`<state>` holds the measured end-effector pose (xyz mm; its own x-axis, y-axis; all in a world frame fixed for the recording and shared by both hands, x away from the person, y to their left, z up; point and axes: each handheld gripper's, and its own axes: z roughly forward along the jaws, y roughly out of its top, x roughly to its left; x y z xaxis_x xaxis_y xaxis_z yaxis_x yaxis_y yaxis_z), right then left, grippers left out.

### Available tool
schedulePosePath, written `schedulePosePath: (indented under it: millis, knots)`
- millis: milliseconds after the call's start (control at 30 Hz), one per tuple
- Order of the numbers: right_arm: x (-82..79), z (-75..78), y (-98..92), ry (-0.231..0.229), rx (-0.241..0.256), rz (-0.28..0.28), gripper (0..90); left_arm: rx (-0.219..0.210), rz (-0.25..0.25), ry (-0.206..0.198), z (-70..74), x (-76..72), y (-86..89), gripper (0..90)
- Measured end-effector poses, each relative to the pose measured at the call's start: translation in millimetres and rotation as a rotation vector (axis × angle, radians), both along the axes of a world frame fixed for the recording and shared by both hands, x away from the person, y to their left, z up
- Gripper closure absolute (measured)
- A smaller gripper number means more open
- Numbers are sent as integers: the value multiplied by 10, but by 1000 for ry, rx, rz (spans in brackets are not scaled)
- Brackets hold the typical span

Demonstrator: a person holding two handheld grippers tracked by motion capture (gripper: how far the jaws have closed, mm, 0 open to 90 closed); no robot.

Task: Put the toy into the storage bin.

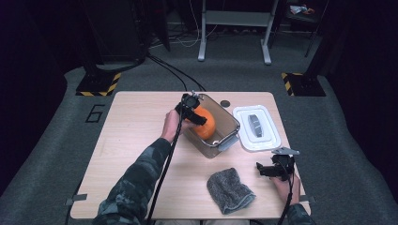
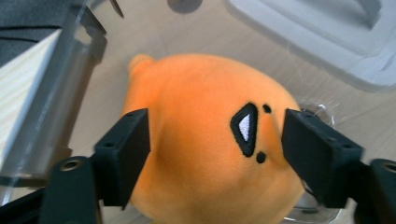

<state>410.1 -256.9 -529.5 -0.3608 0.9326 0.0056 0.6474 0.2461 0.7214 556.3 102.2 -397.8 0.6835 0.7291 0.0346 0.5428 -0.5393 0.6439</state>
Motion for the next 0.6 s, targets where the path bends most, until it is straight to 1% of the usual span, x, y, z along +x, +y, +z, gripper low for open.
schedulePosePath:
  millis: [100,200,267,333,400,433,467,600]
  knots:
    - [0,0,0,0,0,0,12,-4,-5,-11,75,-35,63,181]
    - [0,0,0,0,0,0,13,-27,7,-28,147,-78,139,157]
    - [-1,0,0,0,0,-1,12,-52,16,-37,199,-118,206,151]
    - [-1,0,1,0,0,-1,12,-67,17,-45,236,-153,258,149]
    - [-1,0,1,0,0,-1,12,-76,16,-54,283,-197,317,142]
    - [-1,0,1,0,0,-1,12,-85,16,-64,310,-228,352,141]
    - [-1,0,1,0,0,-1,12,-95,25,-72,323,-249,366,140]
    - [-1,0,1,0,0,-1,12,-111,25,-101,396,-374,492,120]
